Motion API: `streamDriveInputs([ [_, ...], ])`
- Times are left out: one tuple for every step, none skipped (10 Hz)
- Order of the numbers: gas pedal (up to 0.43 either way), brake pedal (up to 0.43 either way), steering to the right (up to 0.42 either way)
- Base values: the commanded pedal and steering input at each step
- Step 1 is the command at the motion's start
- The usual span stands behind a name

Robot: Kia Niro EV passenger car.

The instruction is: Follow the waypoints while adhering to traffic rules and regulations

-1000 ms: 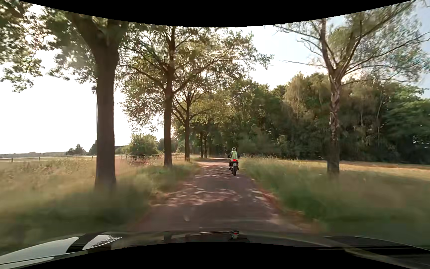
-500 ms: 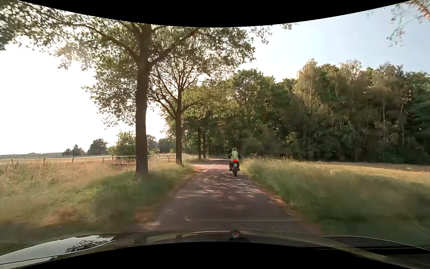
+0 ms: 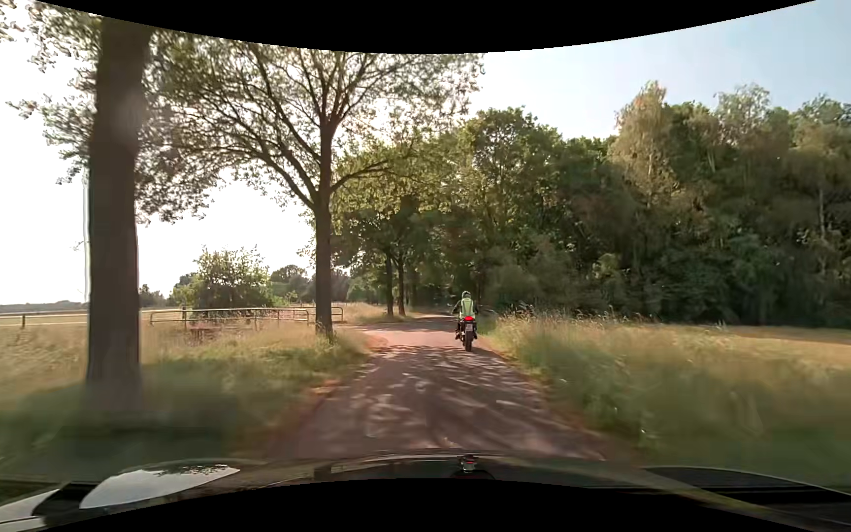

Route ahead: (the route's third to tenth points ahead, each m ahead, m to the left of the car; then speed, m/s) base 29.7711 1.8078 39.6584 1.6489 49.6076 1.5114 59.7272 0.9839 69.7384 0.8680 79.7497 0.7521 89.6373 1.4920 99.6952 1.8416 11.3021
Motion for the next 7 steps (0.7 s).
streamDriveInputs([
  [0.177,0.0,0.0],
  [0.098,0.0,0.004],
  [0.028,0.0,0.005],
  [0.008,0.0,0.005],
  [0.008,0.0,0.005],
  [0.008,0.0,0.004],
  [0.008,0.0,0.005],
])
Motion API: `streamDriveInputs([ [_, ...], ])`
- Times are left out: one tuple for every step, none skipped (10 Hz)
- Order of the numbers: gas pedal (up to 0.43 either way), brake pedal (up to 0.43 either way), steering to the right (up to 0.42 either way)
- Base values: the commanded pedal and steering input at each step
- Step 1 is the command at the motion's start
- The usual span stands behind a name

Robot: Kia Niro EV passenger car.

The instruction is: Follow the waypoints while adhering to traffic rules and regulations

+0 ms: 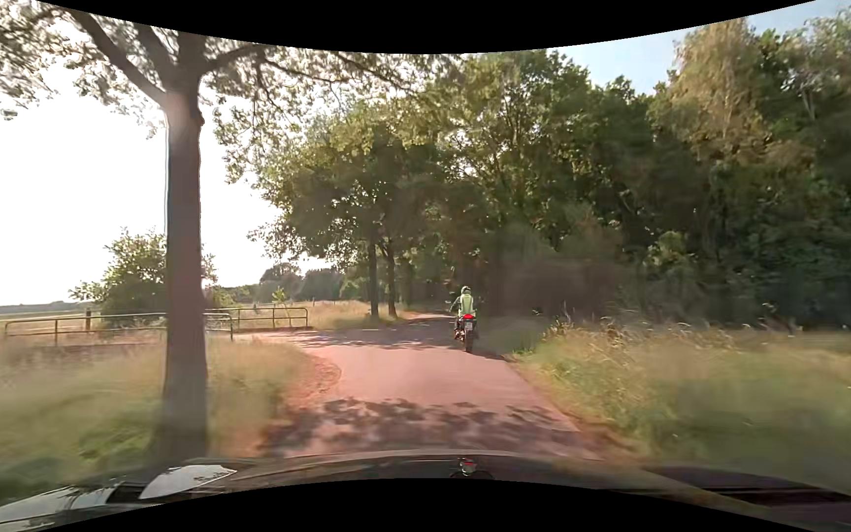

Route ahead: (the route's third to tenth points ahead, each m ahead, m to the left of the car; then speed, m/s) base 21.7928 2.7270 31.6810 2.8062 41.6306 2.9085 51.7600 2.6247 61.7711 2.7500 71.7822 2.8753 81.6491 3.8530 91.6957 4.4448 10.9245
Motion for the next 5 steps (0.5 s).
streamDriveInputs([
  [0.02,0.0,0.005],
  [0.02,0.0,0.004],
  [0.02,0.0,0.004],
  [0.028,0.0,0.003],
  [0.087,0.0,0.003],
])
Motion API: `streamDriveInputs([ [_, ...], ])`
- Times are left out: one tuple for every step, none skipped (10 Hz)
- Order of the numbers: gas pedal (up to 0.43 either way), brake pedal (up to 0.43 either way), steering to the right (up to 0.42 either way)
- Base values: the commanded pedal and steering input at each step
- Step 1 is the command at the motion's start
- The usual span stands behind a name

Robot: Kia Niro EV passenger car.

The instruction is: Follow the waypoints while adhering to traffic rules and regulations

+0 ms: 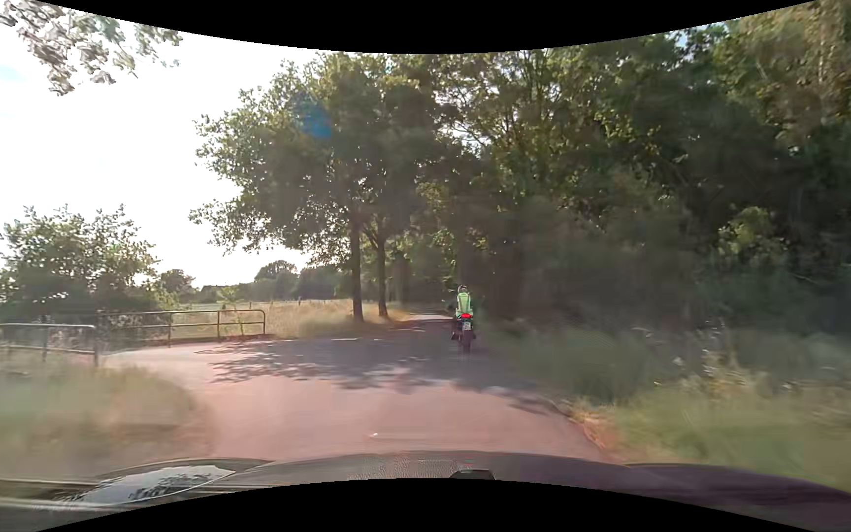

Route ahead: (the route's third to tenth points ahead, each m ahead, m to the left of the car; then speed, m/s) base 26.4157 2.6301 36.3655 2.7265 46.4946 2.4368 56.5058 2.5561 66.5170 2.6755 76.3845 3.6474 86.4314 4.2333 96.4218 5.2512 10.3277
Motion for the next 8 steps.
streamDriveInputs([
  [0.098,0.0,0.003],
  [0.098,0.0,0.002],
  [0.098,0.0,0.003],
  [0.098,0.0,0.001],
  [0.11,0.0,0.001],
  [0.13,0.0,0.001],
  [0.15,0.0,0.001],
  [0.157,0.0,0.001],
])
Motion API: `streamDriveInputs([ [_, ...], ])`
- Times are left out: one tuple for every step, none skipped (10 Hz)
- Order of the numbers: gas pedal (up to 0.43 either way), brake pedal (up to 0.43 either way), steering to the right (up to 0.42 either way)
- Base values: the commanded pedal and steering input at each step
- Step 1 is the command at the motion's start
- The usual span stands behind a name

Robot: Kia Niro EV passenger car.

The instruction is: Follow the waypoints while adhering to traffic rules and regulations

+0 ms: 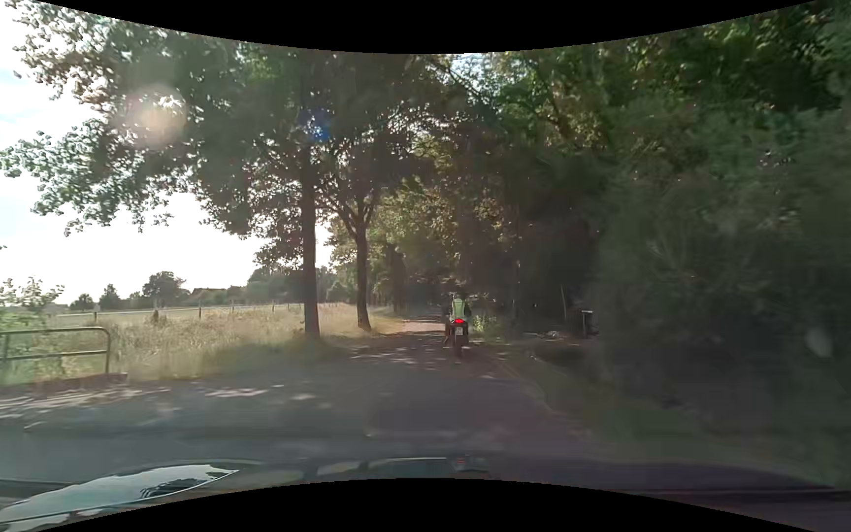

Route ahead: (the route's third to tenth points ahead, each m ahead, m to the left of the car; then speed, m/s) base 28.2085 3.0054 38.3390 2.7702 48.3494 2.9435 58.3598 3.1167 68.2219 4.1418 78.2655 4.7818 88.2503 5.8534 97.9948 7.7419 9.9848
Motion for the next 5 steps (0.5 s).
streamDriveInputs([
  [0.157,0.0,0.0],
  [0.157,0.0,0.0],
  [0.157,0.0,0.0],
  [0.157,0.0,-0.001],
  [0.157,0.0,0.005],
])
